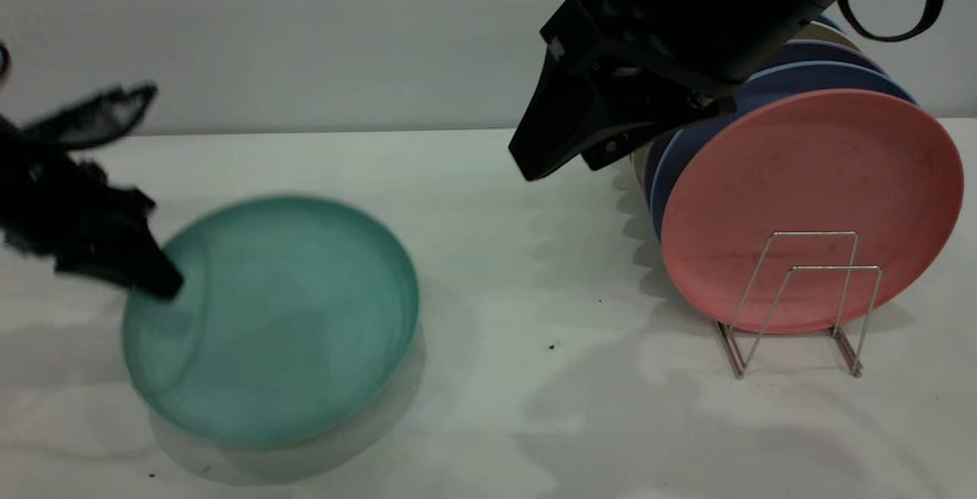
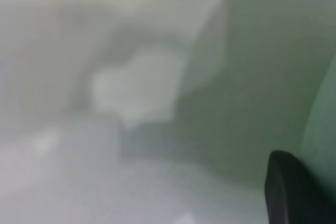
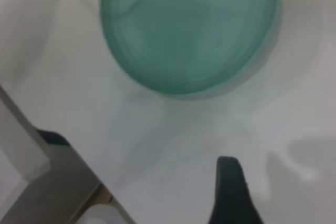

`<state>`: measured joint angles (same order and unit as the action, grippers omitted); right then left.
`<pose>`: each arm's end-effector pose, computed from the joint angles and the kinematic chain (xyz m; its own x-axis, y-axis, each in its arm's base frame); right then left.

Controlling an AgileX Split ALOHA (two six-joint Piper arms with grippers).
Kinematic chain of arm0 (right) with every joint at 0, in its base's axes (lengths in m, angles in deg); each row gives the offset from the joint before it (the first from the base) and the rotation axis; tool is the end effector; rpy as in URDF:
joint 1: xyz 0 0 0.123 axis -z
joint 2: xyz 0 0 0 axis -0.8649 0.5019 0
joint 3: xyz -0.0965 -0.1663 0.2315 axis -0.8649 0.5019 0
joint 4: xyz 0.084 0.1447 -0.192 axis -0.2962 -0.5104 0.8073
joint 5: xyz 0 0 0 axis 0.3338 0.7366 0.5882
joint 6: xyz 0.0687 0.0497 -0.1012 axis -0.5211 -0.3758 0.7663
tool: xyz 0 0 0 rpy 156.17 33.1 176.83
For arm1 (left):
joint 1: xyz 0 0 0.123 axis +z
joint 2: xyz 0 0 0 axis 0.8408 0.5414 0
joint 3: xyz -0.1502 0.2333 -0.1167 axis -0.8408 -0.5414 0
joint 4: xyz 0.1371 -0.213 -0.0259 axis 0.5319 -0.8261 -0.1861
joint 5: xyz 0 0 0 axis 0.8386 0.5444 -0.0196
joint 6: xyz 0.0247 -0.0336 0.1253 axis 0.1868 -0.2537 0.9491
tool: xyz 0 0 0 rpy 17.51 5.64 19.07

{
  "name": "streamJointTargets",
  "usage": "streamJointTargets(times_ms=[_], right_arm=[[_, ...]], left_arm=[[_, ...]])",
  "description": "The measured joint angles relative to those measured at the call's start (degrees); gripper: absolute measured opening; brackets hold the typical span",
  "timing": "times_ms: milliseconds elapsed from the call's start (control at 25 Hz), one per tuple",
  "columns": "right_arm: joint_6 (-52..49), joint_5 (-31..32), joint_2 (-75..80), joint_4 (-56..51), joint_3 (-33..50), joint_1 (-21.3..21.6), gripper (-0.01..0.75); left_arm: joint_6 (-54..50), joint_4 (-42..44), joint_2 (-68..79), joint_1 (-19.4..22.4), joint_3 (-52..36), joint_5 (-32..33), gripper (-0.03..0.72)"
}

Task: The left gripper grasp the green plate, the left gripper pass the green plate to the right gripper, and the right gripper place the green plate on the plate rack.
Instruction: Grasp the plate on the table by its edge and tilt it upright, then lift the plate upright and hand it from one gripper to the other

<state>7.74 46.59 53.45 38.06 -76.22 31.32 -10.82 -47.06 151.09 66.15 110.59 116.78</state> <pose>0.3031 0.2224 0.2049 -0.7122 -0.3775 -0.5918 -0.6346 0.7066 0.3130 0.3956 0.0058 0.0590 -0.9029 0.2001 -0.3805 0.3210 0.9025 -0.2871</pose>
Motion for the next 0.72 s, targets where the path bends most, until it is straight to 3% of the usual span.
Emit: streamJointTargets(times_ms=[320, 720], right_arm=[[4.89, 7.09, 8.73, -0.29, -10.27, 2.86, 0.511], [10.25, 13.75, 19.9, -9.13, -18.43, 2.87, 0.511]], left_arm=[[20.7, -9.89, -5.58, 0.0, -0.27, 11.14, 0.025], [23.63, -13.5, -5.69, -0.58, -0.27, 12.71, 0.024]])
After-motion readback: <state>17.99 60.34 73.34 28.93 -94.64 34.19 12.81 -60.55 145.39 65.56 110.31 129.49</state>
